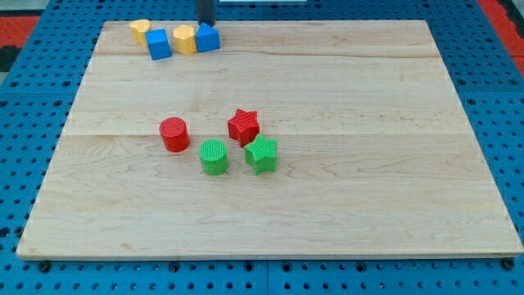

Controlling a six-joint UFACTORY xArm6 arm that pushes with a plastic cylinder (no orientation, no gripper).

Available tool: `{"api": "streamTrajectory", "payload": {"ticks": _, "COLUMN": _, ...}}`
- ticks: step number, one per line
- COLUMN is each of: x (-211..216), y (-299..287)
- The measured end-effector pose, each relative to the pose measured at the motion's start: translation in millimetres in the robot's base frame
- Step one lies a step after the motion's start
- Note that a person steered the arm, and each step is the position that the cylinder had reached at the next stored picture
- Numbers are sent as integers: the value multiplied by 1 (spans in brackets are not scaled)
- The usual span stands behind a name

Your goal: Move green star towards bottom center

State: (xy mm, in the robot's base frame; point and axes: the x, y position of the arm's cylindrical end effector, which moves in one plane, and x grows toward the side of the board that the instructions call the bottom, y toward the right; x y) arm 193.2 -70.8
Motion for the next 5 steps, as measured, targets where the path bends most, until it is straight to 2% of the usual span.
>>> {"api": "streamTrajectory", "payload": {"ticks": 1, "x": 0, "y": 12}}
{"api": "streamTrajectory", "payload": {"ticks": 2, "x": 0, "y": 56}}
{"api": "streamTrajectory", "payload": {"ticks": 3, "x": 0, "y": 143}}
{"api": "streamTrajectory", "payload": {"ticks": 4, "x": 47, "y": 159}}
{"api": "streamTrajectory", "payload": {"ticks": 5, "x": 137, "y": 126}}
